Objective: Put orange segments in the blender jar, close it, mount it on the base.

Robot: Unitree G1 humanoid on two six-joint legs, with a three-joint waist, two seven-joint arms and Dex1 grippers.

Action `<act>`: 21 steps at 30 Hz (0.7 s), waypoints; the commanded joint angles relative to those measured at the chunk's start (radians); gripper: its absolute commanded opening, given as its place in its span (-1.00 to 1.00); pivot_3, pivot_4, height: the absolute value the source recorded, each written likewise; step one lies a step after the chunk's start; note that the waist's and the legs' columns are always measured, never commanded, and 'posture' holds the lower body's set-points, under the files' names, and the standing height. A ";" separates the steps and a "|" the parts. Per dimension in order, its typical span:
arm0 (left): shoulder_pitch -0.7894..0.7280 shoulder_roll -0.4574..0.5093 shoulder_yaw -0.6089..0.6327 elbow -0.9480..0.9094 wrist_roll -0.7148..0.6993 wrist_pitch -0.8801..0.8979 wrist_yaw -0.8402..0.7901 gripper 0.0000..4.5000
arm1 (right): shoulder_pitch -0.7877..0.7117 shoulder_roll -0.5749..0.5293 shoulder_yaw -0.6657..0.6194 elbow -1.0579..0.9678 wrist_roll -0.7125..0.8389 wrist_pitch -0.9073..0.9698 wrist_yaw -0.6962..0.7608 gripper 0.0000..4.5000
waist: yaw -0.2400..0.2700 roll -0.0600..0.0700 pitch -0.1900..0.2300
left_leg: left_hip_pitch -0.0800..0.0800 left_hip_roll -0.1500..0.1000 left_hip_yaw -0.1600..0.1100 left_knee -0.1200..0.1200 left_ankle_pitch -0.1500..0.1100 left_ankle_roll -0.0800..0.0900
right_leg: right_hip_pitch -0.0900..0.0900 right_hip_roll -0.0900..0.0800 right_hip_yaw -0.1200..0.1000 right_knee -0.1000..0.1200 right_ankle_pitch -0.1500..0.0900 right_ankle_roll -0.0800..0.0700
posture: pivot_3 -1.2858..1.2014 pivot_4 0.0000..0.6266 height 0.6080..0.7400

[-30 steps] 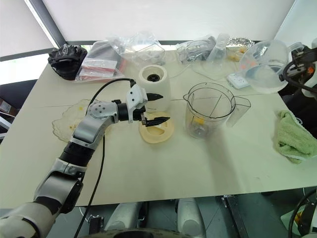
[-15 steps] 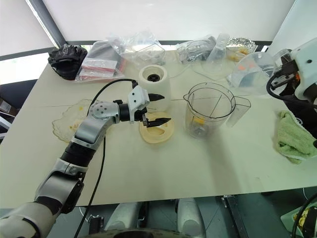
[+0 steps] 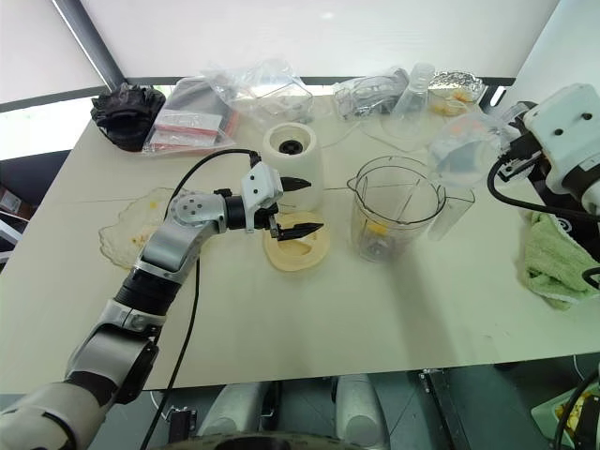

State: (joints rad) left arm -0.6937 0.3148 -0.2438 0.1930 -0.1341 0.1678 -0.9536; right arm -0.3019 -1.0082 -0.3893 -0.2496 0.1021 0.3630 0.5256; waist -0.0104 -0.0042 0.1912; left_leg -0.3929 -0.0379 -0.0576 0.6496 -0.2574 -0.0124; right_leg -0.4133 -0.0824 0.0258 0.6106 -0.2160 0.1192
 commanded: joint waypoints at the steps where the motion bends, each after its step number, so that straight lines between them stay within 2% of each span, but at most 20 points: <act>1: -0.004 0.004 0.002 -0.037 0.002 -0.014 0.002 1.00 | -0.025 -0.022 -0.026 -0.033 -0.015 -0.027 0.003 -0.97 | 0.000 0.000 0.000 | 0.000 0.000 0.000 0.000 0.000 0.000 | 0.000 0.000 0.000 0.000 0.000 0.000 | 0.03 -0.52 1.00; 21: -0.001 0.003 0.003 -0.035 0.008 -0.016 0.004 1.00 | -0.048 -0.005 -0.015 -0.038 -0.025 -0.017 0.026 -0.97 | 0.000 0.000 0.000 | 0.000 0.000 0.000 0.000 0.000 0.000 | 0.000 0.000 0.000 0.000 0.000 0.000 | 0.03 -0.52 1.00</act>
State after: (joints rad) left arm -0.6916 0.3148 -0.2443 0.1922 -0.1268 0.1678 -0.9527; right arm -0.3233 -1.0074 -0.3739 -0.2497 0.0746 0.3525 0.5585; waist -0.0104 -0.0042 0.1912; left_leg -0.3928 -0.0379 -0.0577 0.6499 -0.2573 -0.0125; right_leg -0.4132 -0.0824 0.0258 0.6110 -0.2158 0.1194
